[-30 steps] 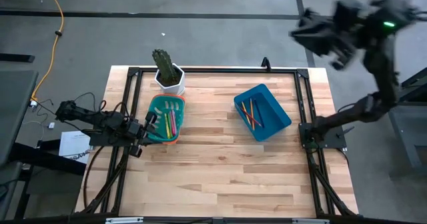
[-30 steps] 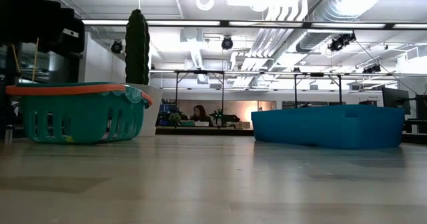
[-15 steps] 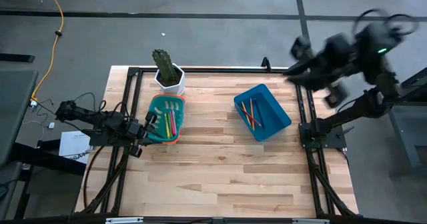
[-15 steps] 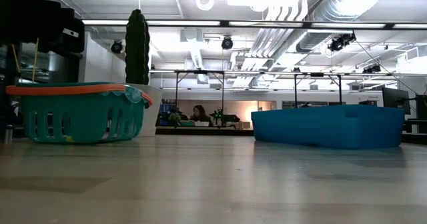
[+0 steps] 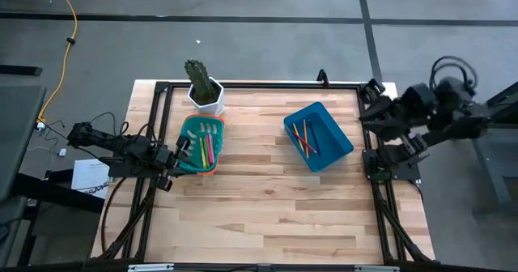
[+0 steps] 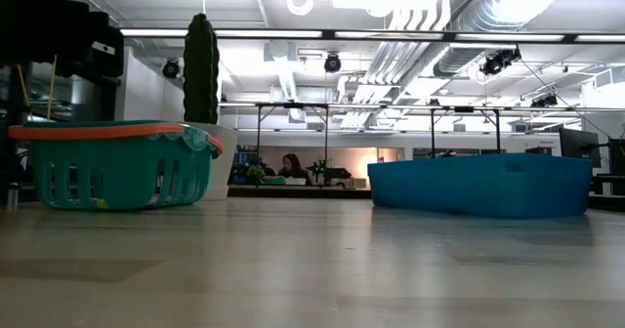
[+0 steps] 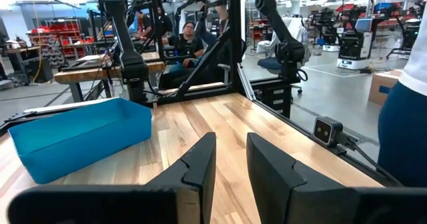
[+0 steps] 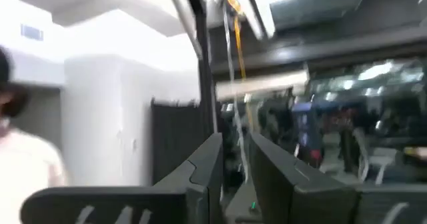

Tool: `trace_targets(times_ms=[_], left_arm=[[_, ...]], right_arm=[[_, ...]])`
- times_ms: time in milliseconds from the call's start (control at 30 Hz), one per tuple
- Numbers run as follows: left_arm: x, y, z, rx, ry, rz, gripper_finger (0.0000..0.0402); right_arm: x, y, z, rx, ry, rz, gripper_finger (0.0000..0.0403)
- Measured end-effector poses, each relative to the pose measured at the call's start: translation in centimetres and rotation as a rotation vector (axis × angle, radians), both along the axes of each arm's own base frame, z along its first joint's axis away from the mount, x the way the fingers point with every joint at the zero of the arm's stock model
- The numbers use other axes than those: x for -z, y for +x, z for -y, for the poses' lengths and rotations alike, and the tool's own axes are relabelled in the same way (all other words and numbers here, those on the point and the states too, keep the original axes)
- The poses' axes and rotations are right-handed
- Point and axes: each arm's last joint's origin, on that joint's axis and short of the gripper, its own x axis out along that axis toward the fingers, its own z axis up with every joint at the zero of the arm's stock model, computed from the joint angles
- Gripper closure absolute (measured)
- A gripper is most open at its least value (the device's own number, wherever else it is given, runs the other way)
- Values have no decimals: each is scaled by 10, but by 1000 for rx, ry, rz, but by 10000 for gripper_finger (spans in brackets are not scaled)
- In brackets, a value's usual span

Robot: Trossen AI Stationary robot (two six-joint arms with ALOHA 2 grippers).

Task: Sort pens & pencils
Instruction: Return to Home Position

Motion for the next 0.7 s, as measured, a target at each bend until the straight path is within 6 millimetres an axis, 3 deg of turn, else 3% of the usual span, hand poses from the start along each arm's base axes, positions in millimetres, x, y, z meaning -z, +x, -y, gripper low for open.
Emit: trace_targets(times_ms=[200,533,700], left_arm=[[0,0,0,0,0,0,330],[0,0,0,0,0,1,330],[0,0,0,0,0,1,330]], right_arm=[[54,-6,1,14,48,98,334],[109,-29,3,-83,46,128,334],[138,-46,7,-100,68,256,334]])
